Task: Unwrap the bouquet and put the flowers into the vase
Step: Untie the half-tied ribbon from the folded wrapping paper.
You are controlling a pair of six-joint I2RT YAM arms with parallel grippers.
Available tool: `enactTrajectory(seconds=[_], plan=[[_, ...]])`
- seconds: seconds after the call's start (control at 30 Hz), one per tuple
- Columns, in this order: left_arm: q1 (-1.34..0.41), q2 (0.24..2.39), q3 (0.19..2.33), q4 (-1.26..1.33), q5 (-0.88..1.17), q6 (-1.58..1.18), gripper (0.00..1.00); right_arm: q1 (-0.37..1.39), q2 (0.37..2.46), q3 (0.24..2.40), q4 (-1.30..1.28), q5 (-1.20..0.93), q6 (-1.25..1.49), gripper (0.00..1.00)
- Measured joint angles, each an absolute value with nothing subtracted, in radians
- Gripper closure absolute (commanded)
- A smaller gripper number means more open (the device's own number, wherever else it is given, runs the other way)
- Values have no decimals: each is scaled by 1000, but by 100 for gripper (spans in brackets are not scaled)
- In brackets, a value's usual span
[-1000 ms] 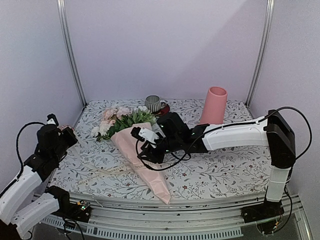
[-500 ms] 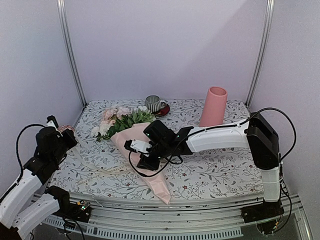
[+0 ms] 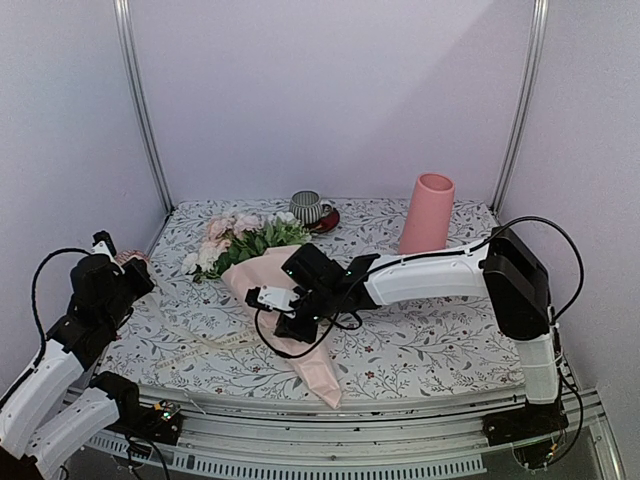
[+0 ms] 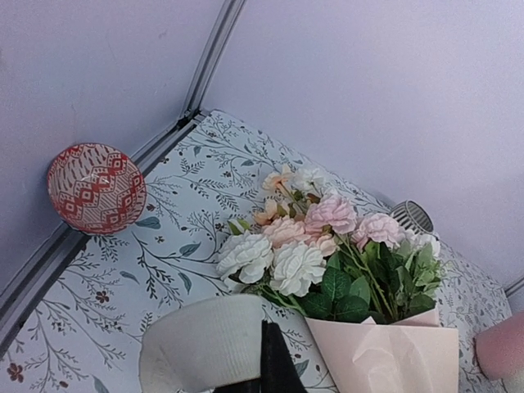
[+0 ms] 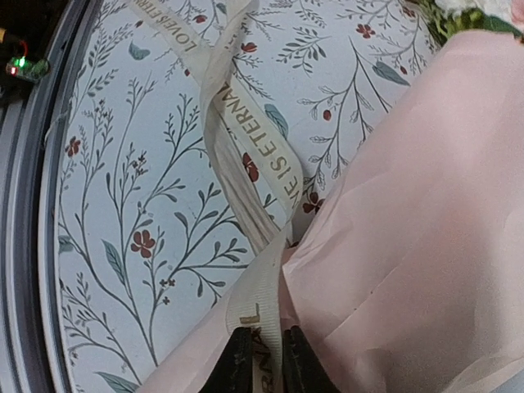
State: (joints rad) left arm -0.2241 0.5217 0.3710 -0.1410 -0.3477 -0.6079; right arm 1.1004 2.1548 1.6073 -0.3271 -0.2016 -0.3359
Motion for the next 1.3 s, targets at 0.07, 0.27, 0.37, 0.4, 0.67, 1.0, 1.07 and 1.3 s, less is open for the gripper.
enactTrajectory(seconds=[0.07, 0.27, 0.37, 0.4, 0.67, 1.0, 1.07, 1.3], plan=[[-224, 521, 371, -141, -348, -603, 100, 1101, 2156, 1608, -330, -208, -334, 96], [-224, 522, 371, -141, -350, -595, 100, 1099, 2155, 1609, -271, -216, -311, 97], [-222, 524, 371, -141, -353, -595, 100, 1088, 2138, 1595, -214, -215, -279, 97], [-222, 525, 371, -141, -353, -594, 100, 1083, 2122, 1580, -192, -216, -265, 97], [-203, 543, 371, -139, -359, -591, 100, 935, 1899, 1419, 23, -131, -93, 96], [-147, 550, 371, -140, -379, -578, 100, 701, 1728, 1022, 210, 82, 257, 64], [-141, 550, 371, -139, -378, -576, 100, 686, 1729, 965, 194, 91, 296, 54], [-135, 550, 371, -138, -373, -570, 100, 690, 1720, 933, 187, 4, 282, 48]])
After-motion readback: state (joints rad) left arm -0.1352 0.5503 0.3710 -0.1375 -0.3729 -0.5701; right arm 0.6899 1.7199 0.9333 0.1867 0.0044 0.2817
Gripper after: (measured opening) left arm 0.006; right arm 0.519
